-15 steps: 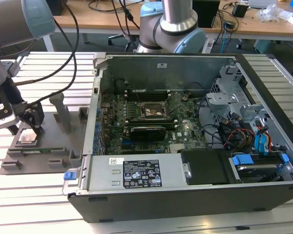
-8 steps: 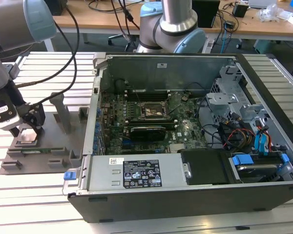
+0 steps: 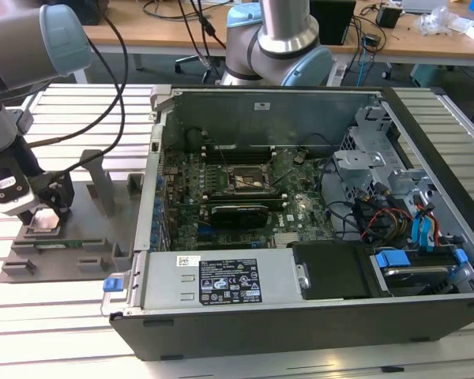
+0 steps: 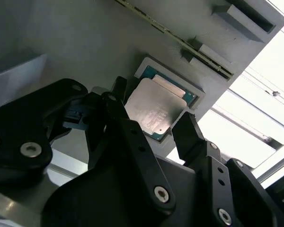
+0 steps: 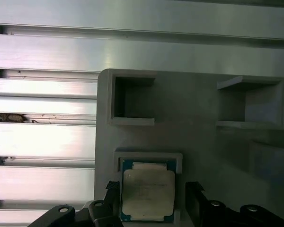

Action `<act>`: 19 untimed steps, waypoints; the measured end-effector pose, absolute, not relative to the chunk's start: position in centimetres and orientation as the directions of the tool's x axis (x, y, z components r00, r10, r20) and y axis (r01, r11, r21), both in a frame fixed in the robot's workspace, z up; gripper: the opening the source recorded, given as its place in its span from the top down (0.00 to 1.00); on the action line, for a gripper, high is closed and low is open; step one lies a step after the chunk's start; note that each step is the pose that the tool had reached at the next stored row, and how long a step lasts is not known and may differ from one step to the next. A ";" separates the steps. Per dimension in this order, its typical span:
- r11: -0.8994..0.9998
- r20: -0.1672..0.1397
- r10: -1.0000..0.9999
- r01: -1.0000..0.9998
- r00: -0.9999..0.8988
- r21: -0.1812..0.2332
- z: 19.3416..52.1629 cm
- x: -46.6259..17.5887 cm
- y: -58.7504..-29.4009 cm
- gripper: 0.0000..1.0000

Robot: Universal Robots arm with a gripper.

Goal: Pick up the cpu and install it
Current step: 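Pick up the cpu and move it towards the insertion slot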

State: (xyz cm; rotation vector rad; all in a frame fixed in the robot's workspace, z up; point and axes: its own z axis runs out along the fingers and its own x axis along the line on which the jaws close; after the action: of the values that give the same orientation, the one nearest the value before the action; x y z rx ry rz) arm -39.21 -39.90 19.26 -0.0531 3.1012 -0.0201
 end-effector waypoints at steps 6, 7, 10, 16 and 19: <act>0.999 -0.039 -0.034 -0.034 -0.999 -0.014 19.0 -39.2 -39.9 0.34; 0.999 -0.039 -0.034 -0.034 -0.999 -0.014 19.0 -39.2 -39.9 0.34; 0.999 -0.039 -0.034 -0.034 -0.999 -0.014 19.0 -39.2 -39.9 0.42; 0.999 -0.039 -0.034 -0.034 -0.999 -0.014 18.9 -39.2 -39.9 0.45; 0.999 -0.039 -0.034 -0.034 -0.999 -0.014 18.9 -39.2 -39.9 0.45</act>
State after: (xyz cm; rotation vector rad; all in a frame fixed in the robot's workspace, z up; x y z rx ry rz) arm -39.22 -39.90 18.93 -0.0530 3.1015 -0.0203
